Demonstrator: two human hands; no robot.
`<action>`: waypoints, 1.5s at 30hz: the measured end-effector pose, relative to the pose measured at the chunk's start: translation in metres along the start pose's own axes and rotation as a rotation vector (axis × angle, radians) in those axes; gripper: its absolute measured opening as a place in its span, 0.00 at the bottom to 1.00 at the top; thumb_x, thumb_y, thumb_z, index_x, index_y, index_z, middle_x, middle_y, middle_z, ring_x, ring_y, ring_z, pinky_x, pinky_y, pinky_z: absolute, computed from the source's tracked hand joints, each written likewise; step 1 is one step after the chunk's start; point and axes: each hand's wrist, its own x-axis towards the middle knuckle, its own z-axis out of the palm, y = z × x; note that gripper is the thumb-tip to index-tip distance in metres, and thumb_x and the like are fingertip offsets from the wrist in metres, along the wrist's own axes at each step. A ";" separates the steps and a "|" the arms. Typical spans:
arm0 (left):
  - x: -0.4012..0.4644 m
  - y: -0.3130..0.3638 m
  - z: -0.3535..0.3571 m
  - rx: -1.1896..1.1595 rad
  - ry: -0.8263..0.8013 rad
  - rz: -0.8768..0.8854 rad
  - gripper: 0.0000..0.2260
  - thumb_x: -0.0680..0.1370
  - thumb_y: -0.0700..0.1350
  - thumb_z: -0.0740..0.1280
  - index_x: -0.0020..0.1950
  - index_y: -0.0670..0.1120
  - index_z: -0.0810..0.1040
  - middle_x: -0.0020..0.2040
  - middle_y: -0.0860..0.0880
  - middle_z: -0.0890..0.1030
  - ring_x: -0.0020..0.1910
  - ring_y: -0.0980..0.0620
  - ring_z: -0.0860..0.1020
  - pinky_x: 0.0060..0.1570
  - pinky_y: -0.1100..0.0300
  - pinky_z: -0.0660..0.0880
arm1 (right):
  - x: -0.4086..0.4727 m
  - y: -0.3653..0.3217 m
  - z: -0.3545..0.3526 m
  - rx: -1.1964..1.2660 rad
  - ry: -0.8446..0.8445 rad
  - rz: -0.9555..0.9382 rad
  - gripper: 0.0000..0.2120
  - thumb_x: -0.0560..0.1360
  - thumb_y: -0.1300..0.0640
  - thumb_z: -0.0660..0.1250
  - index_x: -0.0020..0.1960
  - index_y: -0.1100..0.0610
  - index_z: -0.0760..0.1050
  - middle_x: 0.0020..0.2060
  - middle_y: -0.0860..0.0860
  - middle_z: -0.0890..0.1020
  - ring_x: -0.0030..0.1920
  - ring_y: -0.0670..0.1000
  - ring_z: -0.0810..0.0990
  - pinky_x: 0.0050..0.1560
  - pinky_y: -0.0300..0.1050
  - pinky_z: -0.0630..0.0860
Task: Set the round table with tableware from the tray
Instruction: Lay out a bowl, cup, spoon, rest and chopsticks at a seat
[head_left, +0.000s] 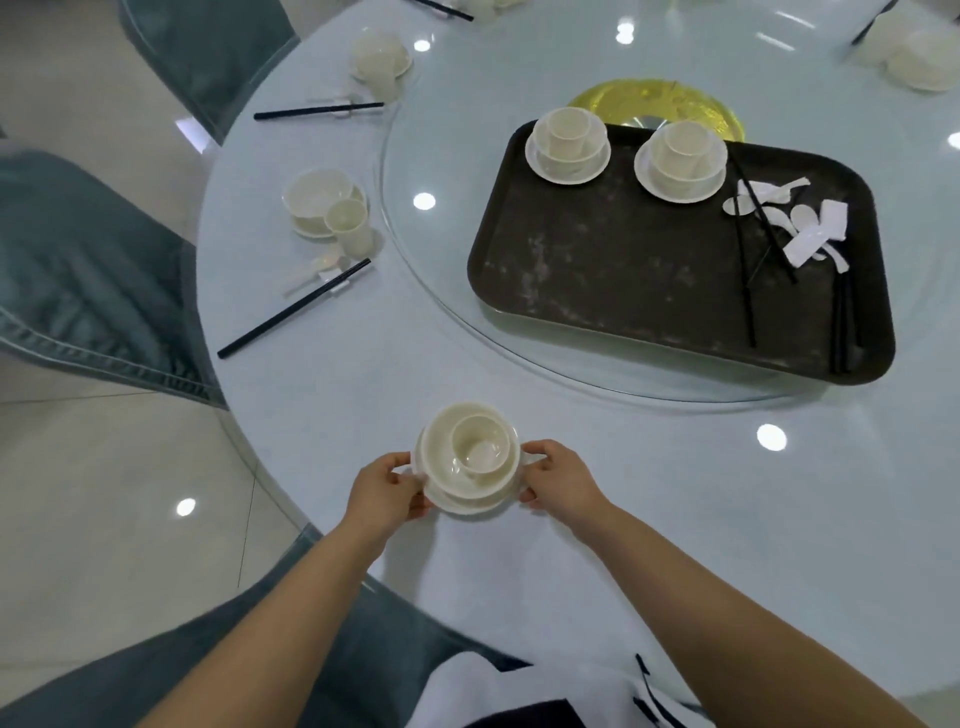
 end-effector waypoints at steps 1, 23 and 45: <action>0.001 0.000 -0.001 0.012 0.009 0.007 0.12 0.78 0.36 0.66 0.61 0.43 0.76 0.42 0.42 0.84 0.37 0.48 0.84 0.36 0.59 0.81 | 0.001 -0.001 0.002 -0.003 -0.002 -0.001 0.18 0.75 0.65 0.60 0.64 0.55 0.71 0.39 0.52 0.80 0.35 0.50 0.80 0.40 0.46 0.79; 0.037 0.015 0.006 0.136 0.117 0.076 0.18 0.76 0.36 0.67 0.66 0.45 0.74 0.51 0.47 0.81 0.51 0.48 0.80 0.56 0.53 0.77 | 0.021 -0.028 -0.004 -0.267 0.142 -0.263 0.29 0.70 0.54 0.72 0.69 0.49 0.68 0.60 0.48 0.73 0.54 0.47 0.75 0.51 0.39 0.71; 0.020 0.008 0.022 0.085 0.079 -0.019 0.25 0.76 0.40 0.64 0.73 0.43 0.66 0.65 0.43 0.75 0.56 0.43 0.79 0.60 0.46 0.75 | 0.005 -0.061 -0.025 -0.144 0.290 -0.527 0.35 0.65 0.51 0.79 0.68 0.45 0.67 0.63 0.42 0.74 0.62 0.46 0.73 0.62 0.45 0.72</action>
